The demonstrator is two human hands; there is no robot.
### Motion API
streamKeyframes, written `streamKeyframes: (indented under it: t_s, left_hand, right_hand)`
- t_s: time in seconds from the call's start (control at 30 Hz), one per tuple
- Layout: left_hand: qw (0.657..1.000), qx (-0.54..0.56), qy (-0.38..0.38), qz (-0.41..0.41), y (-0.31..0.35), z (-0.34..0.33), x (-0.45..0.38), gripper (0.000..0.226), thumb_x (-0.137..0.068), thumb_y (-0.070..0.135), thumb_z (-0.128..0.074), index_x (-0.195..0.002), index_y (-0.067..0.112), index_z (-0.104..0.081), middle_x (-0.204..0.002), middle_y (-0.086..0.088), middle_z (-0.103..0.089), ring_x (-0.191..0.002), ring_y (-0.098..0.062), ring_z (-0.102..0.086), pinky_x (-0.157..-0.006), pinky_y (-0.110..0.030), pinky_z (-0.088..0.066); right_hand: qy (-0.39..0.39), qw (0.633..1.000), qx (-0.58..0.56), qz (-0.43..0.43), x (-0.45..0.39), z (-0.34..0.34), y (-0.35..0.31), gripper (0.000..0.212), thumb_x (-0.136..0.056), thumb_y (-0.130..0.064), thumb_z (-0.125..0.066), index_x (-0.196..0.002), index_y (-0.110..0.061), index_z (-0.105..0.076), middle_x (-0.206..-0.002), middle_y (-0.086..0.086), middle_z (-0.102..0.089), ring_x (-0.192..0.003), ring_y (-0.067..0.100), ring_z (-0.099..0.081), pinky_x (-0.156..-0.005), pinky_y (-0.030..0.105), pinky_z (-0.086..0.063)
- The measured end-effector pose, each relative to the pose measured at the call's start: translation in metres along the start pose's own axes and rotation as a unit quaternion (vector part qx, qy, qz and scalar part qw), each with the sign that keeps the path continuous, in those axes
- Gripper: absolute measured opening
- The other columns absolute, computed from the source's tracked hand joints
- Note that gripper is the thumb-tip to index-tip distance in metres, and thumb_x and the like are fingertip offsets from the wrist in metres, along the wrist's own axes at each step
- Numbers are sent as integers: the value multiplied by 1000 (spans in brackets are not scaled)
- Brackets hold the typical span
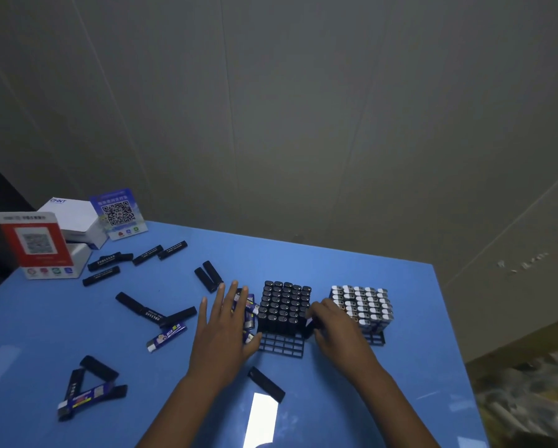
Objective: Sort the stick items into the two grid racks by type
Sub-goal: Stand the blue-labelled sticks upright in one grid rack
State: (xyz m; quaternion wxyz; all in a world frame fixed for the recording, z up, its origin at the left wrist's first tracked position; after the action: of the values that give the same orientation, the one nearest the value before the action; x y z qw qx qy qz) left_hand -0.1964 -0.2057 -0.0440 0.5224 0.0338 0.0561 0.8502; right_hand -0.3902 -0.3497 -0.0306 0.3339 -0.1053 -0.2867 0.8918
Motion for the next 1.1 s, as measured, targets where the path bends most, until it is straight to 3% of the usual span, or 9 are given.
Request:
streamKeyframes:
  t_s: [0.13,0.33,0.47,0.63,0.83,1.0,1.1]
  left_hand:
    - [1000,-20,-4,5,-1,-2,4,86,-86,68,-25,-155,18,-21,-163,-4,-15,-151,-26,-10,-118,-50,-8]
    - [999,-25,-18,18,-6,-2,13,86,-86,70,-25,-154,16,-25,-162,-6,-19,-150,-26,-14,-116,-47,-2]
    - [999,-39,-21,21,-10,-4,18,88,-86,71,-25,-155,16,-24,-163,-5,-17,-150,-24,-10,-116,-48,-5]
    - [1000,-18,-1,14,-11,-5,19,89,-86,72,-19,-156,17,-19,-164,-3,-12,-150,-22,-4,-119,-50,-8]
    - [1000,18,4,9,-12,3,20,93,-81,73,-10,-157,21,-8,-164,2,1,-150,-19,6,-121,-50,-2]
    - [1000,27,-1,11,-20,2,25,91,-87,75,3,-156,19,-20,-163,-3,-15,-150,-23,-12,-121,-51,-12]
    - [999,38,-12,11,-27,-1,28,83,-92,68,-30,-157,20,-10,-164,0,-1,-151,-21,1,-122,-48,-1]
  right_hand:
    - [12,1000,-14,6,1,-4,-3,37,-86,0,-58,-101,-32,-49,-100,-17,-55,-88,4,-56,-74,25,-51]
    - [52,998,32,18,0,-10,-3,37,-80,9,-58,-88,-27,-50,-85,-9,-58,-84,10,-49,-68,34,-50]
    - [53,995,80,34,0,-14,-2,46,-74,16,-62,-84,-27,-50,-80,-7,-56,-77,11,-48,-60,35,-49]
    - [57,990,119,40,-1,-14,-7,34,-75,14,-65,-88,-17,-57,-90,-6,-53,-75,14,-51,-55,34,-49]
    - [68,987,141,44,0,-21,-15,34,-71,10,-70,-87,-19,-60,-90,-8,-55,-78,14,-52,-49,33,-47]
    - [62,990,126,26,2,-16,-19,37,-70,4,-75,-90,-23,-59,-88,-10,-54,-83,15,-51,-56,33,-48]
    - [66,995,68,21,3,-9,-28,25,-86,-18,-72,-105,-25,-58,-102,-11,-54,-96,13,-54,-71,31,-51]
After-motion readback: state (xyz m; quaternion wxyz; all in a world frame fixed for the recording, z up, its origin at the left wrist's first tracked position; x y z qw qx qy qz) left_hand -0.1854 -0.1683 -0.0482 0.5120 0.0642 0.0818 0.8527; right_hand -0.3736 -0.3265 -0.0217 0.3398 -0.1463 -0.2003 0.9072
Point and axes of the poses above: each hand's wrist, its own x-axis away from the middle knuckle, its own z-axis out of the back of the hand, y = z × x, the point moved 2 cm from there along -x, towards the middle knuckle
